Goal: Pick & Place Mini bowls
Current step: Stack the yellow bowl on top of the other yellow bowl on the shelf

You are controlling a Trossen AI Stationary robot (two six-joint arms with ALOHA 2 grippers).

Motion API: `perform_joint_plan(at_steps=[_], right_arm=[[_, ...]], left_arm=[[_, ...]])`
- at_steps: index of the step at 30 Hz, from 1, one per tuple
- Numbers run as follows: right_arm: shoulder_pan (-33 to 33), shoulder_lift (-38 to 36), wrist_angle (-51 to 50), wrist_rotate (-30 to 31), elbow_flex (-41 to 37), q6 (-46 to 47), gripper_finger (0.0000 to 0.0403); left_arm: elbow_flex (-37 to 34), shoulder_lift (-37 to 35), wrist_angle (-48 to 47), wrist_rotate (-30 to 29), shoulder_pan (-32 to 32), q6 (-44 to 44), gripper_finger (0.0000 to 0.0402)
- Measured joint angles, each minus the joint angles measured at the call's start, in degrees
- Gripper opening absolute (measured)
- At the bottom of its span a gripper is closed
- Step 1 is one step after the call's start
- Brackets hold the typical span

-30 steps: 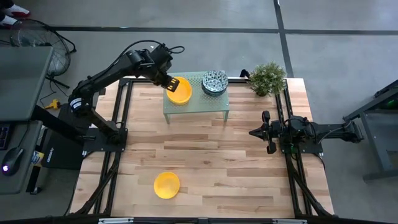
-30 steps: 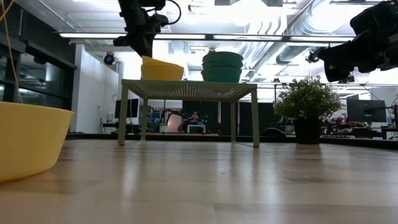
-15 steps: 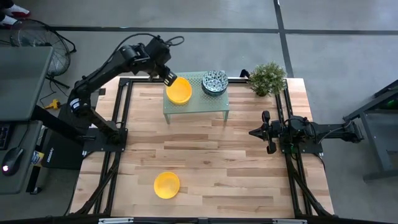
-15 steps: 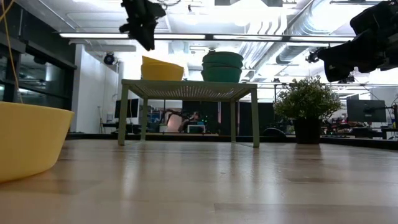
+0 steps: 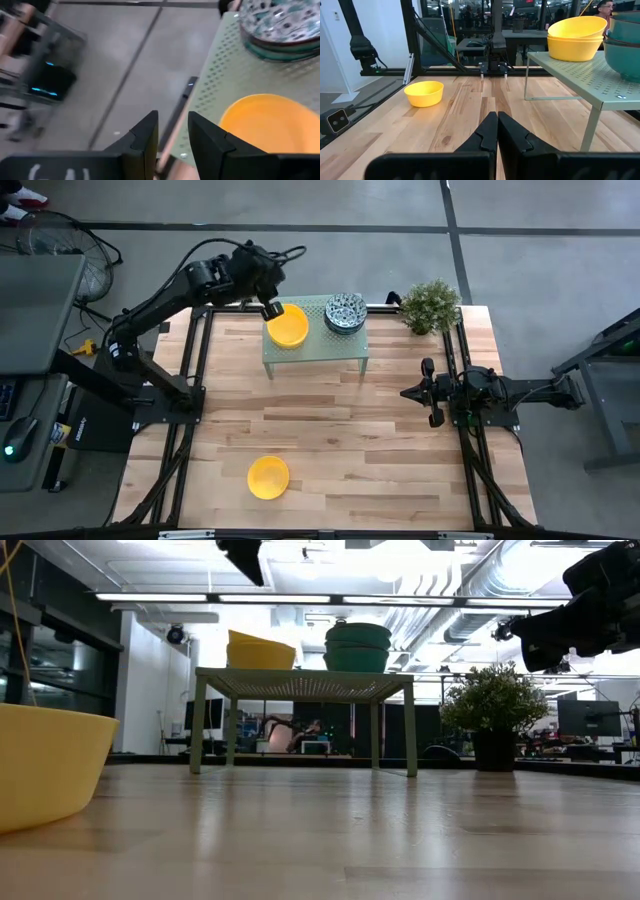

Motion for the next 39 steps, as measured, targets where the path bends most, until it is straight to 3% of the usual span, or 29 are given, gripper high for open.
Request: perform_joint_plan(at_steps=[4, 9, 18, 26, 33, 39], right_arm=[[0.02, 0.00, 0.02, 0.02, 0.00, 0.00, 0.0000], [0.01, -0.01, 0.00, 0.00, 0.00, 0.00, 0.0000], [0.02, -0.02, 0.00, 0.01, 0.00, 0.00, 0.0000], [0.02, -0.02, 0.00, 0.02, 0.00, 0.00, 0.0000], [0.01, 0.43, 0.10, -0.11, 0.00, 0.00, 0.0000], [0.01, 0.40, 0.07, -0.11, 0.00, 0.00, 0.0000]], left_arm=[[-0.07, 0.22, 1.79, -2.95, -2.50, 3.57, 0.0102], [-2.60, -1.02, 7.39, -0.37, -4.83, 8.52, 0.0102], [-23.43, -12.17, 25.34, 5.81, -5.63, 13.53, 0.0102], [-41.33, -22.17, 42.51, 13.77, -5.40, 24.18, 0.0101], [-54.24, -29.69, 51.75, 20.85, -1.15, 21.68, 0.0101], [-58.68, -30.71, 55.20, 26.31, 3.84, 18.59, 0.0101]])
